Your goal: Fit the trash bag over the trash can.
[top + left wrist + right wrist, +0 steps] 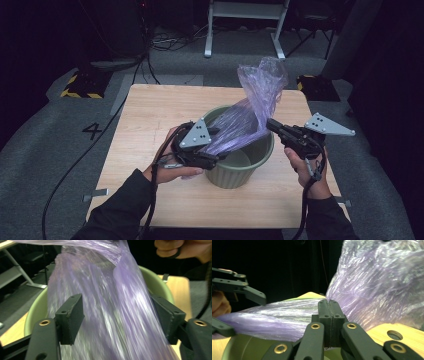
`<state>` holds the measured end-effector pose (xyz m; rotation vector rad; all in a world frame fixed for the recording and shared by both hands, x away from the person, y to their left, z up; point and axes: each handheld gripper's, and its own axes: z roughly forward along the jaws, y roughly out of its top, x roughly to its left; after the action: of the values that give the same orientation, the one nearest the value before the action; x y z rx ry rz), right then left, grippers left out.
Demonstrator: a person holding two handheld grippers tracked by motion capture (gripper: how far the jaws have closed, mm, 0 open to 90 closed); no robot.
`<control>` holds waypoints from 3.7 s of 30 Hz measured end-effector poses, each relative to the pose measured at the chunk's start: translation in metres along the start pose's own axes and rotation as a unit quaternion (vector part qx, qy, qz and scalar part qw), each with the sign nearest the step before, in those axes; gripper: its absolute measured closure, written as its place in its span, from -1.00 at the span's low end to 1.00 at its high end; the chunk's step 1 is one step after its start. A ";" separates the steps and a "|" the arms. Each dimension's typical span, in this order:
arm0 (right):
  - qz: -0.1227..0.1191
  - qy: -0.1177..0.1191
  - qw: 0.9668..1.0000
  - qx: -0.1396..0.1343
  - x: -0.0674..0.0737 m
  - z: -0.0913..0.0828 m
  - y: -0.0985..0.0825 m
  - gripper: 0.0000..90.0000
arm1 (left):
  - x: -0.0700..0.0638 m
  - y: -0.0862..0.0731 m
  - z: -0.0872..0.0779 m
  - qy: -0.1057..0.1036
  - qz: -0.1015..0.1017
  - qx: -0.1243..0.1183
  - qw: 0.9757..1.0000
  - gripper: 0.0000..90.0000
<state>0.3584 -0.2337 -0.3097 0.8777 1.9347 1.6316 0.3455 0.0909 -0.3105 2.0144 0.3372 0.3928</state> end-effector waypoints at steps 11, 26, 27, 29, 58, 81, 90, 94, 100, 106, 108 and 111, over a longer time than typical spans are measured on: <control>0.000 -0.017 1.000 -0.004 -0.008 -0.006 -0.011 1.00 | -0.006 -0.015 -0.003 -0.035 0.017 0.034 0.999 0.10; 0.029 -0.043 0.999 0.014 -0.010 -0.005 -0.018 -0.31 | -0.006 -0.012 0.006 -0.035 0.048 0.037 0.998 0.88; 0.034 -0.048 0.998 0.016 -0.011 -0.004 -0.018 -0.40 | -0.006 -0.012 0.007 -0.033 0.048 0.038 0.998 0.88; 0.047 -0.052 0.997 0.019 -0.014 -0.002 -0.018 -0.50 | -0.005 -0.011 0.008 -0.033 0.048 0.037 0.998 0.88; -0.015 -0.007 0.999 -0.044 -0.017 0.009 -0.016 1.00 | 0.015 0.006 0.044 -0.022 0.049 0.051 0.997 0.86; -0.088 0.049 0.994 -0.036 0.009 0.009 -0.012 1.00 | 0.037 -0.003 0.034 -0.020 -0.019 0.025 0.999 -0.12; -0.091 0.038 0.994 -0.049 0.008 0.006 -0.011 1.00 | 0.038 -0.013 0.023 -0.038 -0.008 0.040 0.998 0.08; -0.092 0.033 0.993 -0.060 0.005 0.001 -0.008 1.00 | 0.036 -0.012 0.029 -0.034 0.001 0.059 0.998 0.54; -0.102 0.031 0.992 -0.067 0.007 0.000 -0.003 1.00 | 0.032 -0.007 0.041 -0.034 0.009 0.072 0.997 0.64; -0.121 0.033 0.990 -0.064 0.013 0.002 -0.001 1.00 | 0.037 -0.003 0.039 -0.017 -0.026 0.049 0.998 0.15; -0.129 0.039 0.989 -0.060 0.016 0.004 -0.001 1.00 | 0.041 -0.003 0.034 -0.017 -0.049 0.027 0.998 -0.08; -0.141 0.038 0.988 -0.055 0.020 0.008 -0.002 1.00 | 0.046 -0.001 0.027 -0.019 -0.069 0.003 0.997 -0.27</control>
<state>0.3494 -0.2140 -0.3123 0.4796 1.8996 1.6029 0.3982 0.0878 -0.3177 1.9884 0.4503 0.2668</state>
